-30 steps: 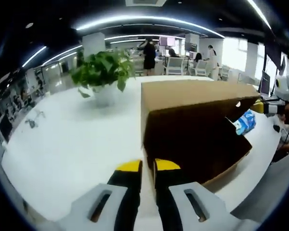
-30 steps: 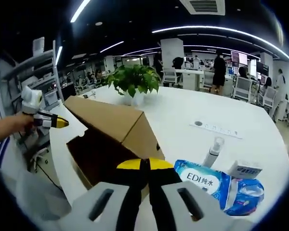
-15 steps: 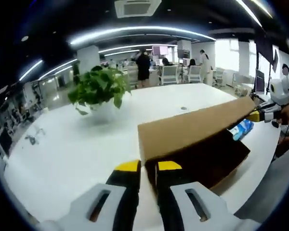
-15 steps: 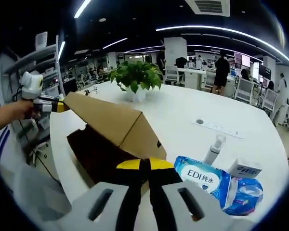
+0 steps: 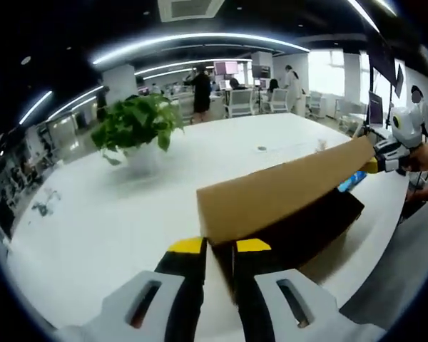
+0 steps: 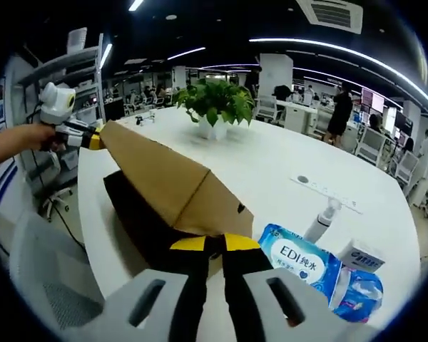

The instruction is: Operate the shoe box by opening the lid, removing the specified soft item, and placing it in the target area until the item is outside and the box remains undamaged.

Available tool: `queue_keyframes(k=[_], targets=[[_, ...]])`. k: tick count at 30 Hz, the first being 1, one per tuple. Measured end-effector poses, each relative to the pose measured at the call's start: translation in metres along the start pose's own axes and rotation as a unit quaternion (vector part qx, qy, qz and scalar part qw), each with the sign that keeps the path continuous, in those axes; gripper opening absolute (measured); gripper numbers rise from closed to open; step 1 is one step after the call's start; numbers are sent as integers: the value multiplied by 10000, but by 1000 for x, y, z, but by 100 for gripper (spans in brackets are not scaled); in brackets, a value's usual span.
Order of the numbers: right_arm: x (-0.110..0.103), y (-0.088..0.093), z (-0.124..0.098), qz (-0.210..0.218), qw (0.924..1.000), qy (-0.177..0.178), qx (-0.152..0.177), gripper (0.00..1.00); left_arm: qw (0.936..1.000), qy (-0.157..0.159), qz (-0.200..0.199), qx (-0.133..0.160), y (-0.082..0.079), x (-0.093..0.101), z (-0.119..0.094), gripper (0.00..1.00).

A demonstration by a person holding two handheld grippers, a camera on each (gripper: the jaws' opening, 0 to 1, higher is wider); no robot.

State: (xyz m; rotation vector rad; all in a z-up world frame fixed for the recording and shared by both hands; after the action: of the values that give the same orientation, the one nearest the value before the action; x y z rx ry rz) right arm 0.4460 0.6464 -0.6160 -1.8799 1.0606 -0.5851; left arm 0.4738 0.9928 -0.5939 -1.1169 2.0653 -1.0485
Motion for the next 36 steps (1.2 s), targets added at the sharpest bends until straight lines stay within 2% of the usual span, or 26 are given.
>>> queue_keyframes(k=[16,24,36], targets=[[-7,21,2,-185,9986,-447,-189,14,9986,270,96,-439,24,12,5,21],[-13,26,1,-466,9967,-643,-178,20,9980,349,134,-501,28,15,4,25],[-18,31,-5,-551,9946,-874,-96,23,9963,551,365,-549,34,21,3,35]])
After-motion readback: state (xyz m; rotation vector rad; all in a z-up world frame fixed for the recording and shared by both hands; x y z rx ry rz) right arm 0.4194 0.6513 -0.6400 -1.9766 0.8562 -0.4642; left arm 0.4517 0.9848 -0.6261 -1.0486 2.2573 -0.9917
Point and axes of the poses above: the point that each gripper's makers call its tool centre point, and the gripper's own axes: z roughly forward along the fingers, x roughly to its right, y roughly out of its underside, the point moved 8 cm from there along -z, roughly backward along the fingers, and after that the axes turned 3 degrees about z, right-handed, at the moved point
